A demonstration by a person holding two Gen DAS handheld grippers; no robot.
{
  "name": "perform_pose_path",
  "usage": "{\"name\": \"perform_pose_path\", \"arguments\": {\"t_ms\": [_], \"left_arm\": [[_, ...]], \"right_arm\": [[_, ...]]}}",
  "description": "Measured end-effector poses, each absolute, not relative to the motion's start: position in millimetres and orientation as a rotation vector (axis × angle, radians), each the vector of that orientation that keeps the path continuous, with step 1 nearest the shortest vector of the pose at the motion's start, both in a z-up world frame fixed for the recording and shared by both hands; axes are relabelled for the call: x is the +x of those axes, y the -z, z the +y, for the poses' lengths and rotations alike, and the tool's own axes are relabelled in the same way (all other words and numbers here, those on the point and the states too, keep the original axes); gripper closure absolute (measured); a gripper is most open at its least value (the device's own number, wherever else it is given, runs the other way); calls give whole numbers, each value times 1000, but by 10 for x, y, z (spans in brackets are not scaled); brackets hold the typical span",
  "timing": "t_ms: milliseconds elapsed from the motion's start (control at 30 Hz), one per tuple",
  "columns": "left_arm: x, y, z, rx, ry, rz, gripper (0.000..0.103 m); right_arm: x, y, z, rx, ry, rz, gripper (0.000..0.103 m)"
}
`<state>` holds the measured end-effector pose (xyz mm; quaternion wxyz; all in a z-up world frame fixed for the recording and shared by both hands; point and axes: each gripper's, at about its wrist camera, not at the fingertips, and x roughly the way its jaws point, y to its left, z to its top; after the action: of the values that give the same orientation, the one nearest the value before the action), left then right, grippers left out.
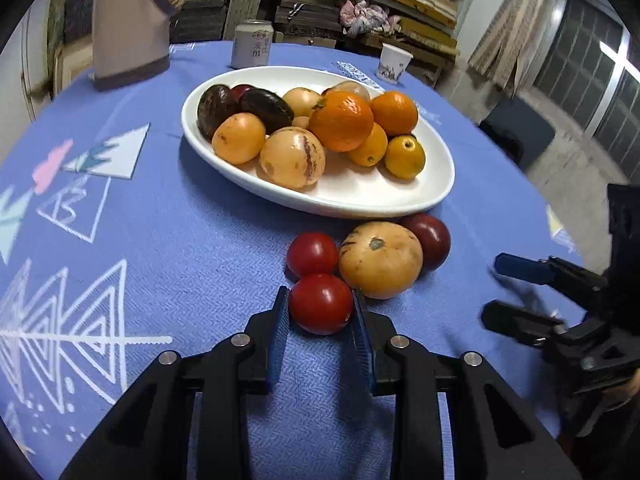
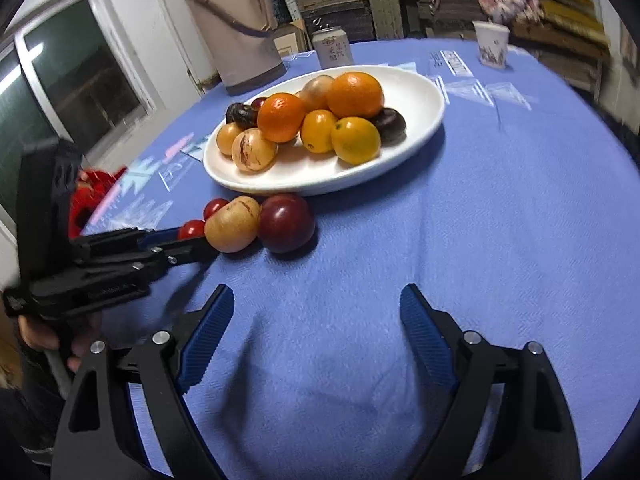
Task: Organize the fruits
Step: 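Grasp a dark red plum with the right tool while the left tool grasps a red tomato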
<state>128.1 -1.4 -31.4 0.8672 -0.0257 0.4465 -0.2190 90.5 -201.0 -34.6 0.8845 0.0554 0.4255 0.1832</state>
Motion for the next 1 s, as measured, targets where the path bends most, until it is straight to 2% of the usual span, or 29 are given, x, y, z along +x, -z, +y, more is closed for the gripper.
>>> {"name": "perform_pose_path", "arguments": {"t_ms": [167, 267, 567, 733, 833, 900, 1000], "left_arm": [[1260, 305, -37, -48, 463, 933, 73], [1251, 305, -47, -44, 462, 932, 73], [1249, 308, -45, -42, 461, 931, 73], [1250, 314, -46, -44, 467, 932, 73], [1251, 318, -37, -58, 473, 934, 73], [1253, 319, -37, -62, 476, 934, 73], [1253, 320, -32, -67, 479, 934, 73]], "right_arm": [[1104, 361, -1746, -105, -355, 927, 21], [1176, 424, -1619, -217, -350, 948, 29], [1394, 377, -1463, -188, -405, 925, 40], [1427, 375, -1358, -198, -449, 923, 41], [1433, 370, -1317, -201, -473, 923, 50], [1377, 353, -1294, -218, -464, 917, 67], [1306, 299, -1409, -163, -455, 908, 67]]}}
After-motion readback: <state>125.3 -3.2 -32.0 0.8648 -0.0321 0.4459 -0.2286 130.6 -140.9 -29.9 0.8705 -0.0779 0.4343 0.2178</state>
